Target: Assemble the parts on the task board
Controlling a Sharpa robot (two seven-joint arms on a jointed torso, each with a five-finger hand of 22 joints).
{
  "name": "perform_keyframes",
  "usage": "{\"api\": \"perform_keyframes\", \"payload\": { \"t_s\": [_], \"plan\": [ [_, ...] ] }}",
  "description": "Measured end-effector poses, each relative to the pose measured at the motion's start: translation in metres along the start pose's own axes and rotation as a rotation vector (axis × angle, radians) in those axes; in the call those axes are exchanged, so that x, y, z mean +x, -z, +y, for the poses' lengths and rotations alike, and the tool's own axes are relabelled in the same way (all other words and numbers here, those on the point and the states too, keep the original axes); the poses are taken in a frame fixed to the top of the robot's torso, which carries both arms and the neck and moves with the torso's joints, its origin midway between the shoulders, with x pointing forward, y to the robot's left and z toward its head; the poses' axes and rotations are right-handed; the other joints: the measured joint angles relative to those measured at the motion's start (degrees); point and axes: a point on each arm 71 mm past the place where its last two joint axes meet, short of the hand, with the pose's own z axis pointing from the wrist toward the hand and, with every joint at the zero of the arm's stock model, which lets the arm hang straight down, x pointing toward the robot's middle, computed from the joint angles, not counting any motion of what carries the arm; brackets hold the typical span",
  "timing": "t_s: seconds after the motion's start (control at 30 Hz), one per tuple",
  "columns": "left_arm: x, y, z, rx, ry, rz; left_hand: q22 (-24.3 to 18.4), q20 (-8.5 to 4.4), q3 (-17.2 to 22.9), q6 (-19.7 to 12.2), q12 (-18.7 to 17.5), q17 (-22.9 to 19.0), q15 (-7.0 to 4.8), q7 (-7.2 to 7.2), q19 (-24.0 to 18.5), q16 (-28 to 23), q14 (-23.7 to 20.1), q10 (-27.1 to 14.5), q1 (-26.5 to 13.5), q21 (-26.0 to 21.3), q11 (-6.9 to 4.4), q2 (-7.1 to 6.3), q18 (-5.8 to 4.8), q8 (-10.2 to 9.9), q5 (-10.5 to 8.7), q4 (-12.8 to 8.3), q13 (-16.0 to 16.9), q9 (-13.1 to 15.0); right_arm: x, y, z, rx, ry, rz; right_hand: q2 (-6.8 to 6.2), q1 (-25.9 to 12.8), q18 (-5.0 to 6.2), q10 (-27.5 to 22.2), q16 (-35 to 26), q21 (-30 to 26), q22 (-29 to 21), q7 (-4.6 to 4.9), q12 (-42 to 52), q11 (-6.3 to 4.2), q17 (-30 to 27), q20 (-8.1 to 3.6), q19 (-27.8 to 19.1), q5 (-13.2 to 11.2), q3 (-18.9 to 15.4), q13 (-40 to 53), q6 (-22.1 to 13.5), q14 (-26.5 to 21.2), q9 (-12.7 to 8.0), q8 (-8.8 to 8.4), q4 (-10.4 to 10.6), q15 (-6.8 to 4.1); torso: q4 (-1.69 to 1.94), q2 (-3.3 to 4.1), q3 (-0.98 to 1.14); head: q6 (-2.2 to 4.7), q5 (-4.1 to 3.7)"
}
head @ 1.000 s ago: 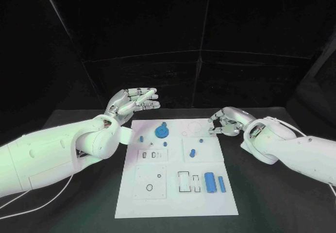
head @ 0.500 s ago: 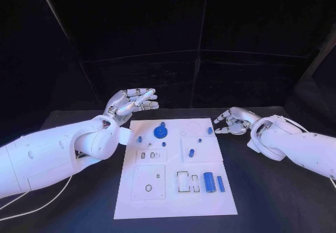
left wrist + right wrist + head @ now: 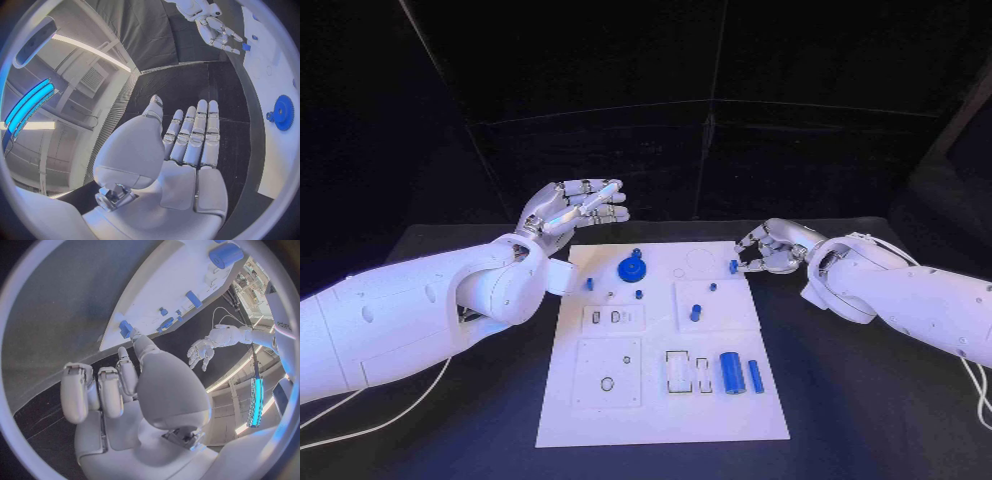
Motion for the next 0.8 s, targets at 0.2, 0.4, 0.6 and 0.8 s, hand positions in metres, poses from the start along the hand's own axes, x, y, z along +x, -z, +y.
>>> {"api": "perform_keyframes", "payload": {
  "t_s": [0.2,0.4,0.6,0.8],
  "plan": [
    [-0.0001,-0.0001,0.0001,0.0,0.0,0.0,-0.06,0.0,0.0,0.0,0.0,0.0,0.0,0.0,0.0,0.0,0.0,0.0,0.22,0.0,0.0,0.22,0.0,0.0,0.0,0.0,0.0,0.0,0.0017,-0.0031,0.0001,0.001,0.0,0.01,0.17,0.16,0.0,0.09,0.0,0.0,0.0,-0.01,0.0,-0.09,0.0,0.0,0.0,-0.01,0.32,0.02,0.63,0.0,0.06,0.2,-0.32,0.0,-0.04,-0.03,0.01,-0.1,0.07],
    [-0.0001,-0.0002,0.0002,0.0,0.0,0.001,-0.06,0.0,0.0,0.0,0.0,0.0,0.0,0.0,0.0,0.0,0.0,0.0,0.22,0.0,0.0,0.22,0.0,0.0,0.0,0.0,0.0,0.0,0.0039,-0.0046,0.0008,0.0,0.0,0.025,0.23,0.23,0.0,0.09,0.0,0.0,0.0,0.05,0.0,-0.09,-0.01,0.0,0.0,-0.01,0.55,0.02,1.29,0.0,0.12,0.39,-0.55,0.0,-0.08,-0.03,0.04,-0.2,0.08],
    [-0.0005,-0.0003,0.0003,0.0,0.0,0.0,-0.06,0.0,0.0,0.0,0.0,0.0,0.0,0.0,0.0,0.0,0.0,0.0,0.22,0.0,0.0,0.22,0.0,0.0,0.0,0.0,0.0,0.0,0.0049,-0.0046,0.0004,0.0,0.001,0.036,0.23,0.23,0.0,0.09,0.0,0.0,0.0,-0.11,0.28,-0.08,-0.01,0.0,0.0,-0.01,0.55,0.02,1.55,0.0,0.13,0.54,-0.55,0.0,-0.1,-0.03,0.04,-0.26,0.13],
    [-0.0009,-0.0004,0.0004,0.0,-0.001,-0.001,-0.06,0.0,0.0,0.0,0.0,0.0,0.0,0.0,0.0,-0.23,0.0,0.0,0.22,-0.23,0.0,0.22,0.0,0.0,0.0,0.0,0.0,0.0,0.006,-0.0052,0.0012,-0.002,0.002,0.044,0.23,0.22,0.0,0.22,0.0,0.0,0.0,-0.07,0.28,-0.21,-0.02,0.0,0.0,0.0,0.7,0.03,1.91,0.13,0.17,0.54,-0.69,-0.12,-0.15,-0.03,0.04,-0.33,0.13]
  ]
}}
